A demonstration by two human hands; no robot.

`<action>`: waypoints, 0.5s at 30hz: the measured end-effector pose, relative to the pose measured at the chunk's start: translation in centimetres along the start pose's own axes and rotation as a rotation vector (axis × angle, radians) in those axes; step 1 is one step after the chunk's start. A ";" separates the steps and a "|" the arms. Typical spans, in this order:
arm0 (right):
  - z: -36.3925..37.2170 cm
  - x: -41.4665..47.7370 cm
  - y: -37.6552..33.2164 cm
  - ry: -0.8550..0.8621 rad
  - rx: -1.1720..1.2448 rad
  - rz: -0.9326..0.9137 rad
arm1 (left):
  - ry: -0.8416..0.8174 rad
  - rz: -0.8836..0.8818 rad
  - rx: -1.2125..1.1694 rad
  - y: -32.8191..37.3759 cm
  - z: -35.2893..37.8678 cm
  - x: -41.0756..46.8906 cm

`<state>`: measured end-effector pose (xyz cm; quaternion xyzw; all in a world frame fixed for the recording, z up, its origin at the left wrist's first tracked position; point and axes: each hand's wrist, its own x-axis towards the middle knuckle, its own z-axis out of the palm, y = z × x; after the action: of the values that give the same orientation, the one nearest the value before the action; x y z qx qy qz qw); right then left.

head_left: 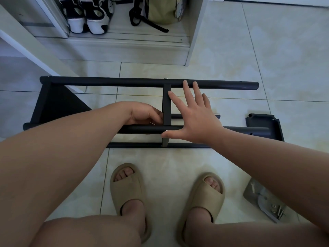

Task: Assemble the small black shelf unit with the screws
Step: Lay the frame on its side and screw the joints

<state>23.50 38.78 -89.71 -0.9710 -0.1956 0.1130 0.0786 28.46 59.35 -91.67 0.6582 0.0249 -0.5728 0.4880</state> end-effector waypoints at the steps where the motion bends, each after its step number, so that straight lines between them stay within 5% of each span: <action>1: 0.0 0.0 0.0 -0.001 -0.004 -0.001 | 0.006 0.012 -0.020 -0.1 0.0 0.1; 8: 0.0 0.0 0.0 -0.001 -0.008 0.001 | 0.057 -0.090 0.069 0.0 0.1 0.4; 15: 0.1 0.0 0.0 0.003 -0.003 0.002 | 0.018 0.003 0.041 -0.2 -0.2 0.2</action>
<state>23.51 38.81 -89.82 -0.9715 -0.1944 0.1114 0.0776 28.55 59.49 -92.04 0.6732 0.0166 -0.5663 0.4752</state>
